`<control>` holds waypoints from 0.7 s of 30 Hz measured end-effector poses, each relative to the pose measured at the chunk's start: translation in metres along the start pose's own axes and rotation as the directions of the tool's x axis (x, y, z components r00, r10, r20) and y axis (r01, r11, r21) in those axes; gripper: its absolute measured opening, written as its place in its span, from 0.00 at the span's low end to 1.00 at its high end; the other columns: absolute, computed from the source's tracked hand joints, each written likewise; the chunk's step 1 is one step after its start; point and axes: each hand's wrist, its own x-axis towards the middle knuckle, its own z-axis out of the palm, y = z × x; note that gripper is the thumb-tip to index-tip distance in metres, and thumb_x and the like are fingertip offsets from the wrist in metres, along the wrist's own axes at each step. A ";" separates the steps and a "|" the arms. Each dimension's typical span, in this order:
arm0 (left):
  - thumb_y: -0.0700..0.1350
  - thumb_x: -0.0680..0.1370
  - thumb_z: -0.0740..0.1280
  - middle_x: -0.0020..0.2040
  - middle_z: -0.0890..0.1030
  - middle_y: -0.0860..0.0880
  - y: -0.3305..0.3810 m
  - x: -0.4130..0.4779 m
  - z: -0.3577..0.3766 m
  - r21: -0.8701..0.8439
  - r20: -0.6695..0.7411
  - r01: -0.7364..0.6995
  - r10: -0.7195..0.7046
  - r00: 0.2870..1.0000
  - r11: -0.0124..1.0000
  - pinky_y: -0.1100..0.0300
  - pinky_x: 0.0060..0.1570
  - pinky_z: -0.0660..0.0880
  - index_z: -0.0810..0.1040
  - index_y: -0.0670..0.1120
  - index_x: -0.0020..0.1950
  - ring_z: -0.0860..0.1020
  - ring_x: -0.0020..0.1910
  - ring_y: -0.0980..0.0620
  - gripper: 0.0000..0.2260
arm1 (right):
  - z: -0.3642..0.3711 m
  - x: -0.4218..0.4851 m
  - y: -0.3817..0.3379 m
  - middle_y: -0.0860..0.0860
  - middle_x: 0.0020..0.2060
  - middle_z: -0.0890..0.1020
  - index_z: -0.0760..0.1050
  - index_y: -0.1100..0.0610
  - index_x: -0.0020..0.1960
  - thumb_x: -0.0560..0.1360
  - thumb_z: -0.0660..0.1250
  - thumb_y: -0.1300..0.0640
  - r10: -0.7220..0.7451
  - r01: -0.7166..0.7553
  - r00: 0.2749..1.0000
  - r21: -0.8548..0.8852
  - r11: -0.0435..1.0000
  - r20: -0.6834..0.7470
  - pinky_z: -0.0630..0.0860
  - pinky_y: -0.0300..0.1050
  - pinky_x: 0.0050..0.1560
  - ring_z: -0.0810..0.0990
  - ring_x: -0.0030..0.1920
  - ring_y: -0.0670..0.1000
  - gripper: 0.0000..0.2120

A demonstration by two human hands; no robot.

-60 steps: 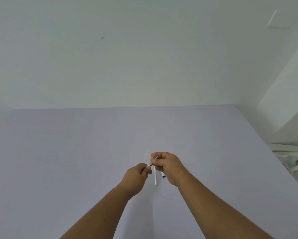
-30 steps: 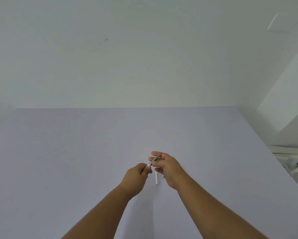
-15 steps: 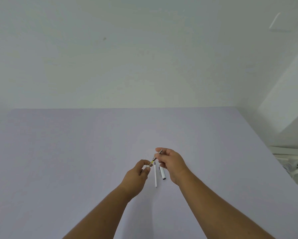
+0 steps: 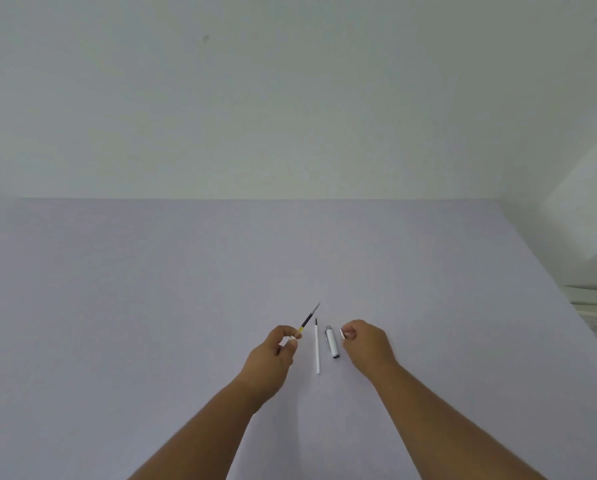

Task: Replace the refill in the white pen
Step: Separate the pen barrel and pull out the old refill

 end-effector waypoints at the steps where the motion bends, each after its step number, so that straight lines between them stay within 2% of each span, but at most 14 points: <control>1: 0.49 0.83 0.55 0.38 0.72 0.50 -0.001 0.001 0.001 0.003 0.001 0.004 -0.004 1.000 1.000 0.67 0.28 0.66 0.74 0.55 0.55 0.66 0.30 0.55 0.09 | 0.002 0.000 0.002 0.57 0.54 0.82 0.79 0.59 0.54 0.74 0.61 0.65 -0.001 0.001 1.000 -0.006 1.000 -0.012 0.75 0.46 0.54 0.79 0.55 0.57 0.12; 9: 0.50 0.83 0.55 0.39 0.73 0.50 -0.006 0.008 0.006 0.026 0.016 0.019 -0.019 1.000 0.999 0.66 0.32 0.67 0.74 0.55 0.57 0.69 0.34 0.55 0.09 | 0.008 0.006 0.006 0.56 0.56 0.81 0.80 0.59 0.56 0.75 0.64 0.62 -0.025 0.025 0.999 -0.003 1.000 -0.039 0.71 0.39 0.52 0.79 0.56 0.54 0.12; 18: 0.50 0.83 0.54 0.39 0.73 0.50 -0.006 0.009 0.012 0.036 0.047 0.015 -0.017 0.999 0.999 0.66 0.32 0.68 0.73 0.57 0.55 0.69 0.34 0.54 0.08 | 0.007 0.003 0.008 0.56 0.53 0.82 0.80 0.61 0.54 0.75 0.64 0.63 -0.032 0.033 0.999 0.034 0.999 -0.030 0.74 0.42 0.54 0.79 0.53 0.54 0.10; 21: 0.50 0.83 0.55 0.39 0.73 0.50 -0.005 0.010 0.012 0.029 0.047 0.016 -0.018 0.999 0.999 0.66 0.33 0.68 0.73 0.58 0.55 0.69 0.34 0.54 0.08 | 0.003 -0.002 0.005 0.54 0.54 0.80 0.79 0.59 0.57 0.76 0.63 0.62 -0.042 0.050 0.997 0.126 0.991 -0.067 0.71 0.39 0.52 0.78 0.53 0.52 0.12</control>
